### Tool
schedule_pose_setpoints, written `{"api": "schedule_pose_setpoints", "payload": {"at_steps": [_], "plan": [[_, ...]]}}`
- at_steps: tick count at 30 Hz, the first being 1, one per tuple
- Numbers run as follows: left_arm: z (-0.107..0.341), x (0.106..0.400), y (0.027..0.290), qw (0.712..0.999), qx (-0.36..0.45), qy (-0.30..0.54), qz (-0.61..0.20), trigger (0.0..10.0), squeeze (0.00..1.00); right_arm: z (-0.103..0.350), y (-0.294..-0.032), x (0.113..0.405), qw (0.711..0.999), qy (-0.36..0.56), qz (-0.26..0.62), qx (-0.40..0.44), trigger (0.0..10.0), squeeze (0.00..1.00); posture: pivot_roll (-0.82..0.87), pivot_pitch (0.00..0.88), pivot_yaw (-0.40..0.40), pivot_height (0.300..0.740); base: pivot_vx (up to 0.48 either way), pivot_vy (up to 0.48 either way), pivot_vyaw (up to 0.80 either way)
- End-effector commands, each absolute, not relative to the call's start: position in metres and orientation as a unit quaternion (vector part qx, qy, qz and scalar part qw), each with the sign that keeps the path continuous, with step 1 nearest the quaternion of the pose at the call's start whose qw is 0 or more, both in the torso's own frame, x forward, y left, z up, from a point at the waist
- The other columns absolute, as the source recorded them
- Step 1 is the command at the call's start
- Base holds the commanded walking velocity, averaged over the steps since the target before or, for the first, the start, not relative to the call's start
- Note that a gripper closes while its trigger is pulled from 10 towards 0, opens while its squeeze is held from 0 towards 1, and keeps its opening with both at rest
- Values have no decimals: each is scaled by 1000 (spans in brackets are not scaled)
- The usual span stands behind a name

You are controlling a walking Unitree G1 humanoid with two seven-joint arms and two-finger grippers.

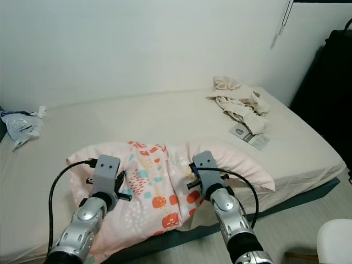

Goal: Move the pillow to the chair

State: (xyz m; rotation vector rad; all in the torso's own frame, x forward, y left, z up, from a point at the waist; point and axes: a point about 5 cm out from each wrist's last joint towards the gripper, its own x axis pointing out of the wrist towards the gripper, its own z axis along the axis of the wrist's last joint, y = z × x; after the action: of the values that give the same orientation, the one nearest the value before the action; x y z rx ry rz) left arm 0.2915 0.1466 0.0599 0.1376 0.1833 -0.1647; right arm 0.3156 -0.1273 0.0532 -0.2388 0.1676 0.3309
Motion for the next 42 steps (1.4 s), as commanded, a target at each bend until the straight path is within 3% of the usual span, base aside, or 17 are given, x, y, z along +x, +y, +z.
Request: {"api": "schedule_pose_setpoints", "payload": {"at_steps": [1,5,42], "plan": [[76,297,135,990,75,49,-107,10000,0,73,-111,323,975,29,191,-110,10000,0,-31,17,-79,740,0,0,0],[78,298,136,991,75,39,-102,10000,0,74,-109,322,974,23,196,-112,10000,0,-31,17,-80,740,0,0,0],[96,306,152,997,83,-6,-9,10000,0,80,-103,326,970,17,217,-109,10000,0,-31,32,-100,740,0,0,-800]]}}
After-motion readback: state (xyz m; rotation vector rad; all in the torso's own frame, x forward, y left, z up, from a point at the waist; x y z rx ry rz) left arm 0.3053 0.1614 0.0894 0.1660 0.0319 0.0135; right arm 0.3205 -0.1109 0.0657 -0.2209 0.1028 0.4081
